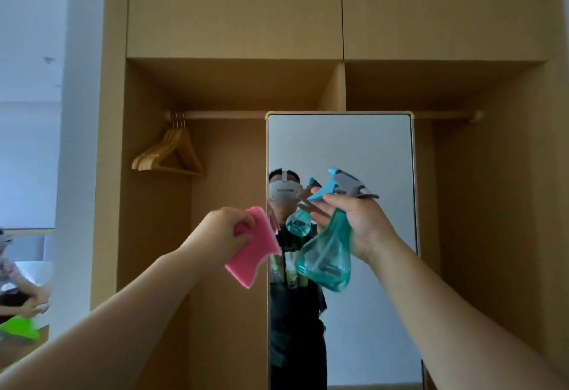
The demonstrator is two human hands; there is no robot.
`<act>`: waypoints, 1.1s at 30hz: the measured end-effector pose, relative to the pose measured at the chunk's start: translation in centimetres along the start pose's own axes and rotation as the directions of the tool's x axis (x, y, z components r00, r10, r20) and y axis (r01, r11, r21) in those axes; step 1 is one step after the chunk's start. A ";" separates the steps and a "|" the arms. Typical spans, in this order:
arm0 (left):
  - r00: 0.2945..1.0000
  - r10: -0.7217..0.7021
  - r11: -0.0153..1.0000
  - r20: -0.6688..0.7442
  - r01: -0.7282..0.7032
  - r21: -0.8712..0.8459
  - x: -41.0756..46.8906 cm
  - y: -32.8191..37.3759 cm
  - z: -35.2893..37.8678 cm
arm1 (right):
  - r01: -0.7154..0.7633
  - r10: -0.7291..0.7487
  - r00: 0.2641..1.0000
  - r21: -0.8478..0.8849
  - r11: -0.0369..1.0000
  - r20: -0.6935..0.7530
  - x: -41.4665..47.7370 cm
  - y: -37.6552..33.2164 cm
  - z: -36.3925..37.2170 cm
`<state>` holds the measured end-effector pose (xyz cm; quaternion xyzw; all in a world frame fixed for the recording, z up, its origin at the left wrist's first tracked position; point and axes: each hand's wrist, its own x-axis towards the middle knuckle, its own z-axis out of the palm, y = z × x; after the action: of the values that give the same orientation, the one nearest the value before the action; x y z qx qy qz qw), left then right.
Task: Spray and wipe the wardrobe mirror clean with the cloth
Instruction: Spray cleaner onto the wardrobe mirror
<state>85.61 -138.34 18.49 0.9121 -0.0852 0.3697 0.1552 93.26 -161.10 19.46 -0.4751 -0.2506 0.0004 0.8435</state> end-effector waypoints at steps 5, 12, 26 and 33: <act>0.999 0.025 1.000 -0.029 -0.025 0.005 0.2 0.4 -0.7 | 0.012 -0.016 0.999 -0.082 0.997 -0.038 -0.2 -0.7 0.8; 0.999 0.024 1.000 -0.036 -0.024 0.009 0.4 0.3 -1.0 | 0.117 -0.185 0.978 -0.479 0.870 -0.097 0.1 -1.7 1.3; 1.000 0.020 1.000 0.008 -0.020 -0.008 0.3 0.4 -0.3 | 0.186 -0.302 0.950 -0.642 0.744 -0.075 -1.9 -3.0 0.8; 1.000 0.018 0.999 0.024 -0.017 -0.048 0.4 0.6 0.9 | 0.131 -0.307 0.937 -0.642 0.756 -0.169 -3.4 -4.8 -0.5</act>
<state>86.27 -139.26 18.28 0.9118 -0.1038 0.3578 0.1725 89.37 -164.98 21.64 -0.6885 -0.1763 -0.2449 0.6594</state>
